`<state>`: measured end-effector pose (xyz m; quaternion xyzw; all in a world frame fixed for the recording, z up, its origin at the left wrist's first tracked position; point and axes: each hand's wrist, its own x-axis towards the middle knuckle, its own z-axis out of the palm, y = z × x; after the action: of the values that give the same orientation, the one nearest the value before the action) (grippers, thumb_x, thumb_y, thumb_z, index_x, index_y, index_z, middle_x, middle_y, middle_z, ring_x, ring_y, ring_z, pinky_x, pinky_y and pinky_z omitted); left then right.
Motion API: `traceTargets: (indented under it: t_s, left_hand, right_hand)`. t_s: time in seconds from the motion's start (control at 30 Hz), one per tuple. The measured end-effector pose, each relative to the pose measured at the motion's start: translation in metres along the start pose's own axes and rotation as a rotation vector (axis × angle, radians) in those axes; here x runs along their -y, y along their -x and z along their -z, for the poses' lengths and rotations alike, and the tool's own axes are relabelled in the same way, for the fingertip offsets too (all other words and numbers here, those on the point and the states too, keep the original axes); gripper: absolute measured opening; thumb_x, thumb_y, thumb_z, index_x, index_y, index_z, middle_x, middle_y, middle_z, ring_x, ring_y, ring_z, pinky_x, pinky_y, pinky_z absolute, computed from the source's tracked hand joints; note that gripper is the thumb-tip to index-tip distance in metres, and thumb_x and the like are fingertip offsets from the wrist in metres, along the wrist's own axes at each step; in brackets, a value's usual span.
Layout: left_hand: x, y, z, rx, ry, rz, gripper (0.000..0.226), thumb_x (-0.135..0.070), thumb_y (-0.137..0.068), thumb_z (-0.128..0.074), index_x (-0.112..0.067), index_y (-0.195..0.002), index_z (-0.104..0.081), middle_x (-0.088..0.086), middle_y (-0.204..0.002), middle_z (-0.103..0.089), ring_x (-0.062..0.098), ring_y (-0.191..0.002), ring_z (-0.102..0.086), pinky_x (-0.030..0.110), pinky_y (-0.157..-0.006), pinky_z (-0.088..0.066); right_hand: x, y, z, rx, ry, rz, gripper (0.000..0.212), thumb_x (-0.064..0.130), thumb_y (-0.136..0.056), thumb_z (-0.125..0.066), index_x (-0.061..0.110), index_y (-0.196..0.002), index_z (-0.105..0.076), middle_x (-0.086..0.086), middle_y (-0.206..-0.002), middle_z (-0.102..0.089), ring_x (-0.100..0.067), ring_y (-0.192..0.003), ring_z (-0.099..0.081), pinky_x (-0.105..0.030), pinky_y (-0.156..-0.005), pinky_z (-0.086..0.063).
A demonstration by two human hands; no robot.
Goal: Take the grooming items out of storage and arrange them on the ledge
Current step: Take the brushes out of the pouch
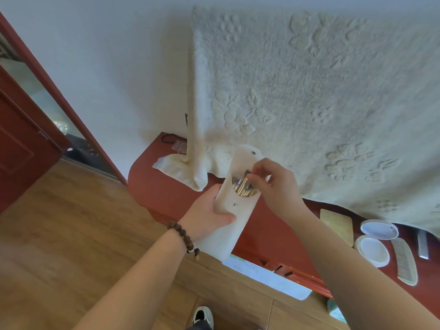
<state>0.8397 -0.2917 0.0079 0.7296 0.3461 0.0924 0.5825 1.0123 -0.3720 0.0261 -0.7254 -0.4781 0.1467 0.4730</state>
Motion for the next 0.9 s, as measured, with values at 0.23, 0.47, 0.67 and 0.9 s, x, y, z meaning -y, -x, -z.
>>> traceTargets:
  t_s: [0.23,0.47,0.67,0.9]
  left_hand:
    - [0.008,-0.002,-0.004,-0.042,0.009,0.022,0.045,-0.014,-0.076,-0.072,-0.029,-0.114,-0.052,-0.006,-0.107,-0.066,0.009,-0.095,-0.066,0.038,-0.085,-0.056]
    - [0.005,-0.004,-0.016,-0.120,-0.011,0.000,0.047,-0.009,-0.078,-0.068,-0.025,-0.118,-0.051,-0.011,-0.104,-0.064,0.000,-0.093,-0.061,0.014,-0.070,-0.045]
    - [0.023,0.001,-0.016,-0.097,-0.081,0.054,0.040,-0.012,-0.078,-0.068,-0.026,-0.112,-0.050,-0.010,-0.102,-0.062,0.007,-0.094,-0.061,0.023,-0.075,-0.050]
    - [0.055,0.009,-0.001,-0.239,-0.044,0.248,0.035,-0.014,-0.077,-0.070,-0.024,-0.106,-0.051,-0.006,-0.101,-0.063,0.010,-0.092,-0.062,0.026,-0.069,-0.051]
  right_hand:
    - [0.000,-0.019,0.010,-0.258,-0.051,-0.265,0.030,0.034,-0.082,-0.071,0.015,-0.099,-0.054,0.004,-0.080,-0.062,-0.003,-0.072,-0.057,-0.008,-0.061,-0.040]
    - [-0.008,0.004,-0.029,-0.072,0.019,-0.321,0.029,0.040,-0.073,-0.077,0.018,-0.073,-0.059,-0.003,-0.078,-0.059,-0.012,-0.068,-0.049,-0.023,-0.060,-0.034]
    - [-0.014,-0.007,-0.014,-0.184,-0.293,-0.457,0.011,0.020,-0.085,-0.068,0.011,-0.086,-0.061,-0.003,-0.076,-0.066,-0.019,-0.069,-0.064,-0.034,-0.067,-0.055]
    - [-0.087,0.010,-0.022,0.059,-0.035,-0.718,0.017,0.014,-0.085,-0.070,0.007,-0.098,-0.063,-0.012,-0.081,-0.069,-0.021,-0.059,-0.069,-0.026,-0.054,-0.057]
